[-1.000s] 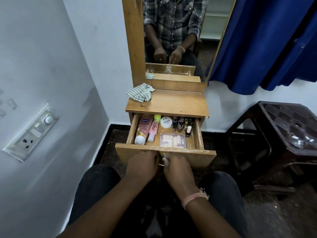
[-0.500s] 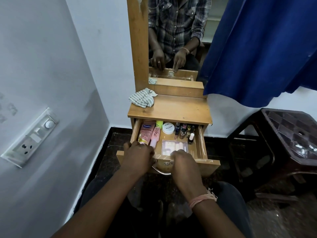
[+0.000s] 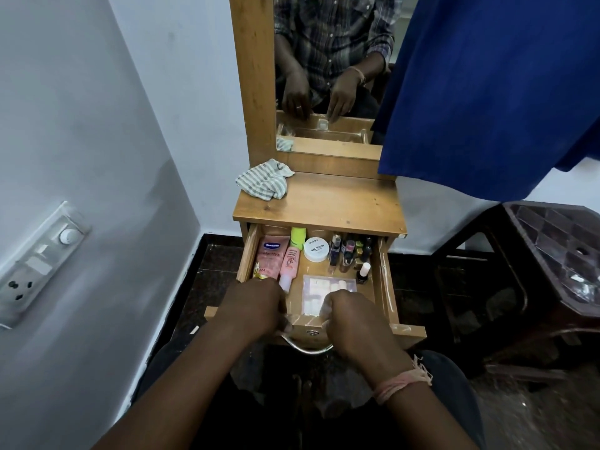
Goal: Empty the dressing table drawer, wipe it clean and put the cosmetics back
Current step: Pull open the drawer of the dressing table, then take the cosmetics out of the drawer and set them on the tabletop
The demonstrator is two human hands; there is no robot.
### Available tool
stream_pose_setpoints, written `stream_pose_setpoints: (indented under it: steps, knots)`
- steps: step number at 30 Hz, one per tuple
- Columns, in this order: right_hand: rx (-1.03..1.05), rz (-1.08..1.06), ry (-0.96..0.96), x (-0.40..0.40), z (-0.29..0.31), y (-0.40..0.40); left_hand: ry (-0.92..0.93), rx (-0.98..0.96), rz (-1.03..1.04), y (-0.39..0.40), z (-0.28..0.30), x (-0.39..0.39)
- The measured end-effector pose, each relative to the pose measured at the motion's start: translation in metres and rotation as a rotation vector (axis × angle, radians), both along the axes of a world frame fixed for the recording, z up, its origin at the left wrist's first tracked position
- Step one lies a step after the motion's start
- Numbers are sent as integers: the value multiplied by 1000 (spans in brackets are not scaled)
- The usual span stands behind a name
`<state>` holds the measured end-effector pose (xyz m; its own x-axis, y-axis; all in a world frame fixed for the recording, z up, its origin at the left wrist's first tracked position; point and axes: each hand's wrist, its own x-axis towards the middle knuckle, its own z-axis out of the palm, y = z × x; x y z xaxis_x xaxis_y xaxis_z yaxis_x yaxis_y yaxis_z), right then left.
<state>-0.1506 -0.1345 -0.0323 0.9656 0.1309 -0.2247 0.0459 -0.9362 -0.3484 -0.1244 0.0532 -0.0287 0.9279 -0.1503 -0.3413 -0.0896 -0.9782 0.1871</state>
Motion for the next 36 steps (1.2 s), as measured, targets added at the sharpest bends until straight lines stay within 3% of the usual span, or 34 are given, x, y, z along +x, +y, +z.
stream_pose_setpoints:
  steps: [8, 13, 20, 24, 28, 32, 36]
  knots:
    - [201, -22, 309, 32, -4, -19, 132, -92, -29, 7, 3, 2]
    - [297, -153, 271, 42, -16, -28, 232, -151, -37, 10, 3, 4]
    - [180, -432, 183, 53, -48, -22, 366, -186, -94, 11, 8, 17]
    - [151, -493, 256, 65, -59, -5, 436, -169, -132, 9, 13, 26]
    - [-3, -537, 328, 71, -61, 11, 465, -129, -145, 5, 16, 34]
    - [-125, -598, 370, 73, -65, 19, 563, -253, -65, 9, 15, 39]
    - [-119, -608, 405, 75, -64, 14, 474, -412, 26, 17, 14, 51]
